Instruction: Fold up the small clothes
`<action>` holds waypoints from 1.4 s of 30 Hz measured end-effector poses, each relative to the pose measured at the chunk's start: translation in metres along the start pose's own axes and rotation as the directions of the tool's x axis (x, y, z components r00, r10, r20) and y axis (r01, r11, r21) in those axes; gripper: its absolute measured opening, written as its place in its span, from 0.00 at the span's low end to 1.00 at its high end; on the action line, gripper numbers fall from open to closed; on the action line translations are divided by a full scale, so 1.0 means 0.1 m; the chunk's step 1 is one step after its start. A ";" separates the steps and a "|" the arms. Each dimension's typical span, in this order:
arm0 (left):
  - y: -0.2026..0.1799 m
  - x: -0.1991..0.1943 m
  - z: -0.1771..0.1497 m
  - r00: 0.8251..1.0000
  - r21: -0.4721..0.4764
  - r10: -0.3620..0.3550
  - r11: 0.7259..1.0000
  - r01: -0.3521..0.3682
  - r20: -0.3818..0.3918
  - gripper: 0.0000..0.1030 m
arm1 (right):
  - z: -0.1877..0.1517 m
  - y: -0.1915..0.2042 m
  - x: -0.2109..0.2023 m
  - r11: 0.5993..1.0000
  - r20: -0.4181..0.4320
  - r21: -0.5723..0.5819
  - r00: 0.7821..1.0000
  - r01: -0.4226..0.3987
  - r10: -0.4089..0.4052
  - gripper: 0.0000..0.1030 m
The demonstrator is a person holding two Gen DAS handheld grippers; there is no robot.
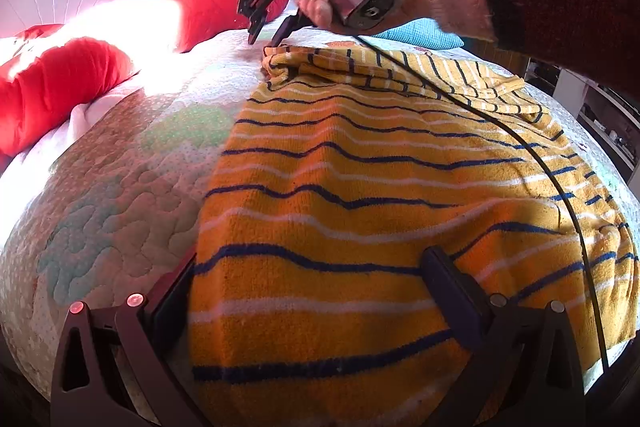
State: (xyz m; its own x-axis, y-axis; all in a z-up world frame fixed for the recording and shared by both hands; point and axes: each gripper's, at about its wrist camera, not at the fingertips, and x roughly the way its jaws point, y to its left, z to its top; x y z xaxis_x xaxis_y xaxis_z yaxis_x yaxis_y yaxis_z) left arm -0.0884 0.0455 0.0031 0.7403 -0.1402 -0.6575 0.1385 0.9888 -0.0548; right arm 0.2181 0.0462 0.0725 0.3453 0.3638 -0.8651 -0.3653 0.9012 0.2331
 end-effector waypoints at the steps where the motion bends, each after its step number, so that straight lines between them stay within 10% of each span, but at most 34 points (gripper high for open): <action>1: 0.01 0.00 0.00 1.000 0.001 -0.001 1.000 0.001 0.000 1.00 | -0.09 -0.06 -0.17 1.000 0.006 -0.008 1.000 0.001 -0.001 0.43; 9: 0.02 -0.02 0.07 0.997 0.008 0.000 1.000 0.001 -0.074 1.00 | -1.40 -1.54 -1.19 0.958 -0.077 0.152 0.969 0.244 -0.235 0.61; 14: 0.22 -0.22 0.08 0.992 0.002 0.065 0.998 -0.065 -0.109 1.00 | -2.48 -3.06 -2.05 0.741 -0.073 0.594 0.938 0.315 -0.340 0.61; 18: 0.66 -0.38 0.03 0.978 -0.070 0.148 0.985 -0.159 -0.150 1.00 | -3.18 -3.34 -2.78 0.688 0.014 0.663 0.913 0.296 -0.407 0.61; 20: 0.85 -0.43 0.02 0.979 -0.137 0.107 0.982 -0.132 -0.175 1.00 | -3.37 -3.25 -3.09 0.690 0.031 0.623 0.870 0.369 -0.492 0.61; 26: 1.00 -0.77 0.09 0.971 -0.163 0.192 0.963 -0.215 -0.145 1.00 | -3.74 -2.98 -3.81 0.573 0.023 0.459 0.636 0.679 -0.772 0.67; 28: 1.07 -0.86 0.09 0.982 -0.222 0.132 0.962 -0.160 -0.135 1.00 | -3.88 -2.84 -3.89 0.609 0.053 0.441 0.658 0.659 -0.751 0.69; 33: 1.03 -0.72 0.05 0.983 -0.329 -0.071 0.944 0.011 -0.172 1.00 | -4.27 -2.43 -3.48 0.826 0.172 0.450 0.875 0.338 -0.452 0.71; 35: 0.92 -0.61 0.01 0.971 -0.360 -0.154 0.930 0.078 -0.185 1.00 | -4.39 -2.28 -3.16 0.867 0.203 0.458 0.927 0.194 -0.314 0.71; 42: 0.54 -0.46 -0.04 0.929 -0.374 -0.328 0.894 0.247 -0.170 1.00 | -4.64 -1.73 -2.37 0.881 0.284 0.460 0.959 -0.112 -0.026 0.70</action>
State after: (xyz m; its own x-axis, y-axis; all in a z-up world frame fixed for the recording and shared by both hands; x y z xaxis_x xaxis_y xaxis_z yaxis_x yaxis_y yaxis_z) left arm -0.1176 0.1058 0.0279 0.5309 -0.4459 -0.7207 0.0603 0.8681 -0.4928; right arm -0.2015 -0.3055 0.0310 0.5857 0.3917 -0.7095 0.0372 0.8615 0.5063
